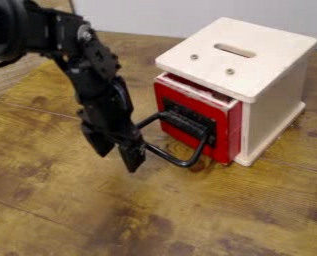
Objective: Close the drawer
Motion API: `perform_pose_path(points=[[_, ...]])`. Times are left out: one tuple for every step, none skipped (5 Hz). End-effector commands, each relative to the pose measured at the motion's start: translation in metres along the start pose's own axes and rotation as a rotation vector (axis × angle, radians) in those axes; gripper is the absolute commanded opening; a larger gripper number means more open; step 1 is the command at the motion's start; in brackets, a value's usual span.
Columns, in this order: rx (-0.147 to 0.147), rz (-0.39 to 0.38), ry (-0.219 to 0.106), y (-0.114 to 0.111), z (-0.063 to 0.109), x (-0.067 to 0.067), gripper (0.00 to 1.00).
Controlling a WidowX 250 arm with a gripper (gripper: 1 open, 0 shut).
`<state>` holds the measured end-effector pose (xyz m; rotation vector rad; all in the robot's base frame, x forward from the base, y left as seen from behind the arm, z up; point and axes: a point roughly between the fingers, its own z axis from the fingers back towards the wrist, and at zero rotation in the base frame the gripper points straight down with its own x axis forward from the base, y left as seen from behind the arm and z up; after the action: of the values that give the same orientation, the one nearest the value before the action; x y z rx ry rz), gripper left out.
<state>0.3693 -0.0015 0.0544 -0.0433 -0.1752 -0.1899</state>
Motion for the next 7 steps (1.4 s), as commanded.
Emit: perform_pose_path(points=[[0.018, 0.035, -0.098, 0.005, 0.026, 0.007, 1.00], [0.017, 0.060, -0.119, 0.005, 0.027, 0.009, 1.00], [0.012, 0.089, -0.137, 0.005, 0.028, 0.010, 1.00], [0.006, 0.119, -0.157, 0.005, 0.029, 0.010, 1.00], [0.010, 0.114, -0.147, 0.000, 0.028, 0.011, 1.00], [0.014, 0.109, -0.138, -0.005, 0.027, 0.014, 1.00], [0.019, 0.101, -0.131, -0.010, 0.026, 0.017, 1.00]])
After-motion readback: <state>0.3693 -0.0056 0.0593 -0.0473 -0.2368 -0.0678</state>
